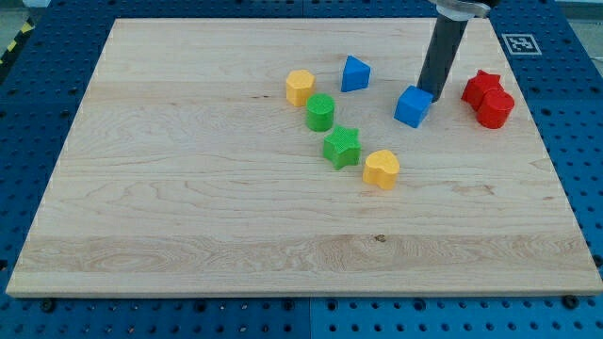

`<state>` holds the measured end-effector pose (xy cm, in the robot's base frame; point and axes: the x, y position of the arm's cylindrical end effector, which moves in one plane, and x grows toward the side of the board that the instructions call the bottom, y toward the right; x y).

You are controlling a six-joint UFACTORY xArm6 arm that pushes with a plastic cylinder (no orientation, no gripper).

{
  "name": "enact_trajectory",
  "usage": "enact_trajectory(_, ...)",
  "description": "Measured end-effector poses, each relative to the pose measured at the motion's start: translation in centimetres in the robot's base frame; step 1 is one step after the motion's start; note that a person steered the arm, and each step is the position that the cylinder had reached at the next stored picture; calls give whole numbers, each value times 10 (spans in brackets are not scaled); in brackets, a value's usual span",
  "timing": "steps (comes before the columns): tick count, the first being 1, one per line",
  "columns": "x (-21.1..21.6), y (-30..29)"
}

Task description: Slide the blue cube to the bottom left of the red circle

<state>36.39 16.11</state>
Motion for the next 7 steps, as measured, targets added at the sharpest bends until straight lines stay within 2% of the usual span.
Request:
enact_trajectory(2, 0, -40)
enact_trajectory(4, 0, -48)
enact_trajectory(5, -1, -79)
enact_trajectory(7, 12, -86)
